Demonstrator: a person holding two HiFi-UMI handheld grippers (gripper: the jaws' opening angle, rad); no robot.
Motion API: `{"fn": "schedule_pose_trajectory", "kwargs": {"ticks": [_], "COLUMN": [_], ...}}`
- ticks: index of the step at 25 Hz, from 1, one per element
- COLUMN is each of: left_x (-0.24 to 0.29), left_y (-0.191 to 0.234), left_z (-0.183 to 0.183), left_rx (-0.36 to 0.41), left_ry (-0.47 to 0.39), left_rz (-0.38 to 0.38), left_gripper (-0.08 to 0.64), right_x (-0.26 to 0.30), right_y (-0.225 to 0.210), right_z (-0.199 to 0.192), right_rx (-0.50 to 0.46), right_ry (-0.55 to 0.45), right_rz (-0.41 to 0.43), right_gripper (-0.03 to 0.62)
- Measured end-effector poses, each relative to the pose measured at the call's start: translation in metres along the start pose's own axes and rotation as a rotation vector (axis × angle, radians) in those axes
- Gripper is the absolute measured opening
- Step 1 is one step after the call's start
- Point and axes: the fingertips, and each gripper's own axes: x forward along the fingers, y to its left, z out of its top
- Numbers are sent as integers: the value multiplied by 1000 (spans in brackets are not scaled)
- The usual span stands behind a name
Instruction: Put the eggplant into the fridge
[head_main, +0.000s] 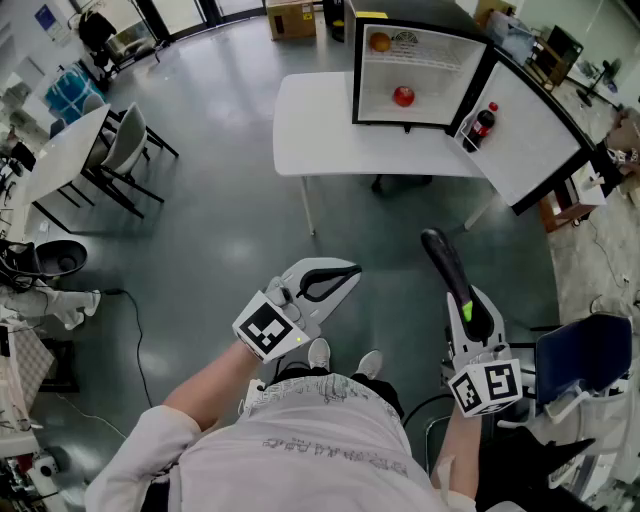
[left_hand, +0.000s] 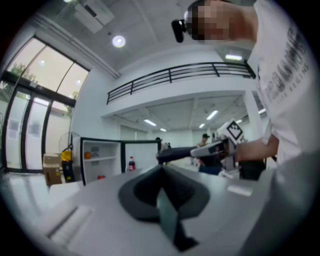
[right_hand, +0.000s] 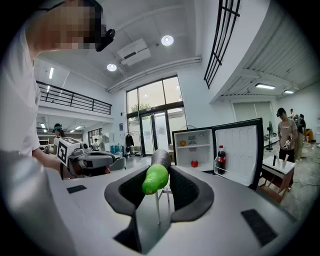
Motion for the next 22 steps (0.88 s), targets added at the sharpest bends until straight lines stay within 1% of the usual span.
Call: {"fn": "schedule_pose_trajectory", "kwargs": {"ticks": [4,9,18,22], "left_x": [-1,0,9,18], "left_y": [3,3,-4,-13], "left_z": [-3,-3,-3,-5], "left_rx": [11,-2,10,-2], "left_ry": [28,23,38,43], "left_rz": [-3,-2,10,18], "left_gripper": [8,8,8,8], "right_x": [4,6,3,-5], "right_y": [1,-4,-12,-21], "right_z": [-1,3,1,-2], "right_rx": [2,27,38,39], "right_ry": [5,-26,-31,-32], "right_rz": [-1,-24,-3,4], "right_gripper": [118,121,120,120]}}
